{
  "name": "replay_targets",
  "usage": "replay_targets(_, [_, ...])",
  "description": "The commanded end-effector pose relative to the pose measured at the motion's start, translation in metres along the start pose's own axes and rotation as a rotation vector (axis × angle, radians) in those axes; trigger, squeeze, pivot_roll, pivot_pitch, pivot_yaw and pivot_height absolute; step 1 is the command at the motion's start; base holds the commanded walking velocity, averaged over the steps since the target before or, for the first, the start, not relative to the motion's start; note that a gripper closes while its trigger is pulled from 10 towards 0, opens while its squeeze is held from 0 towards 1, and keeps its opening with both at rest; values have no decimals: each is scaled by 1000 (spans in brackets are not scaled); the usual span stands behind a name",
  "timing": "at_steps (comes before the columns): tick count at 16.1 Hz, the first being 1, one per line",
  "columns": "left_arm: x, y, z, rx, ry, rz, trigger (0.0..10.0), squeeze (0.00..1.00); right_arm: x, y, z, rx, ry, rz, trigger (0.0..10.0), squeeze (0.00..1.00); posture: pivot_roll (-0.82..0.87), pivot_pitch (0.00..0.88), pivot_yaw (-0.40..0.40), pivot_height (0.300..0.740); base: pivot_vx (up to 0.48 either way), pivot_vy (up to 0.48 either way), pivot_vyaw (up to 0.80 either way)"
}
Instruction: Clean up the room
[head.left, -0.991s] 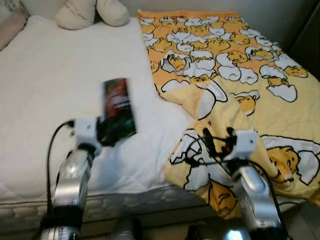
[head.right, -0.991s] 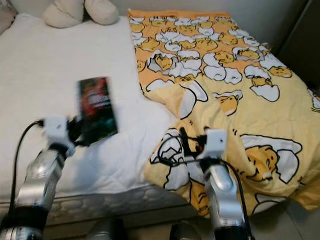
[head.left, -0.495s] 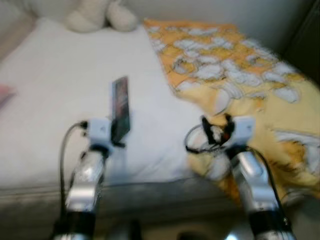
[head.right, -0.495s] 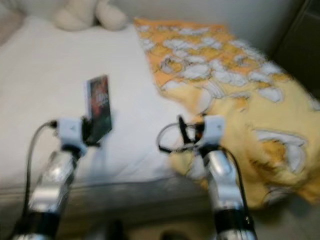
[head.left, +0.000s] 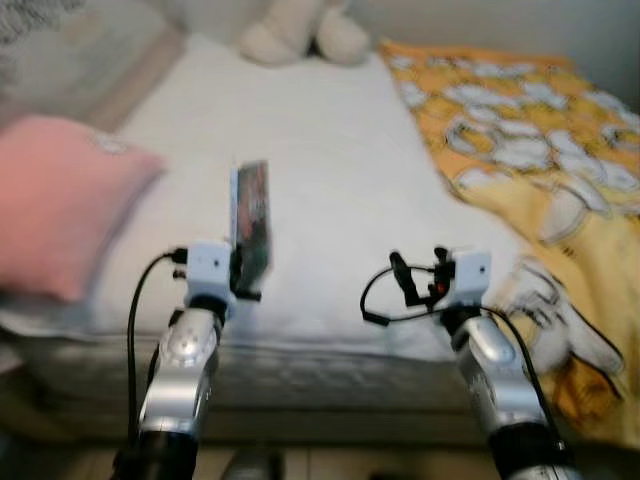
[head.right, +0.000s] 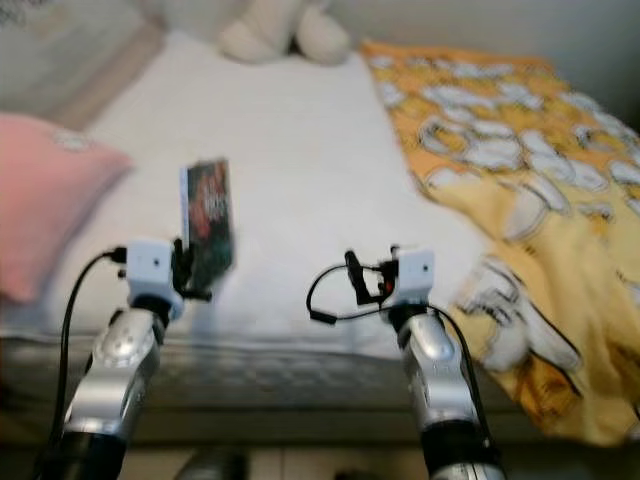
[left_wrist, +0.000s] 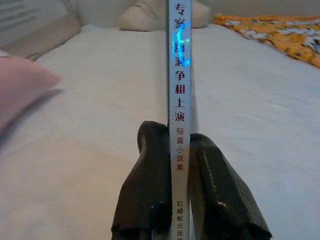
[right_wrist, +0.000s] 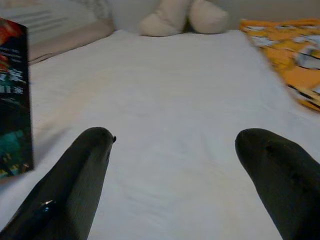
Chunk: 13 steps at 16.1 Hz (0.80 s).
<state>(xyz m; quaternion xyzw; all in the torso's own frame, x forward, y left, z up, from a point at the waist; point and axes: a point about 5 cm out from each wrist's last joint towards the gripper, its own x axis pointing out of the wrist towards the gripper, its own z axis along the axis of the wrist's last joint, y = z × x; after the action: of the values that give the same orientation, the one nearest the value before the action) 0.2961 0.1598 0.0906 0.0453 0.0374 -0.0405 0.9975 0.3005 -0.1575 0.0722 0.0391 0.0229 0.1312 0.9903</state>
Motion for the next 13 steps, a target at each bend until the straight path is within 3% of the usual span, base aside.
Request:
replay_targets(1, [5,3,18,17,-65,6,0,0,4,2,10,-6,-53,13,10000,0,35,0,-53,739,450,0,0])
replay_targets(3, [6,2,19,14,-68,5,0,0,6,-1,9,-53,-31,-28,10000,0,33,0,-52,740,480,0,0])
replay_targets(6, [4,-1,19,13,-65,1,0,0,4,-2,11,13,-62,-22,10000,0,33,0,-50,740,480,0,0])
replay_targets(13, [5,1,20,3,-61,28,0,0,6,4,11,6,-66,6,10000,0,34,0,-53,740,455,43,0])
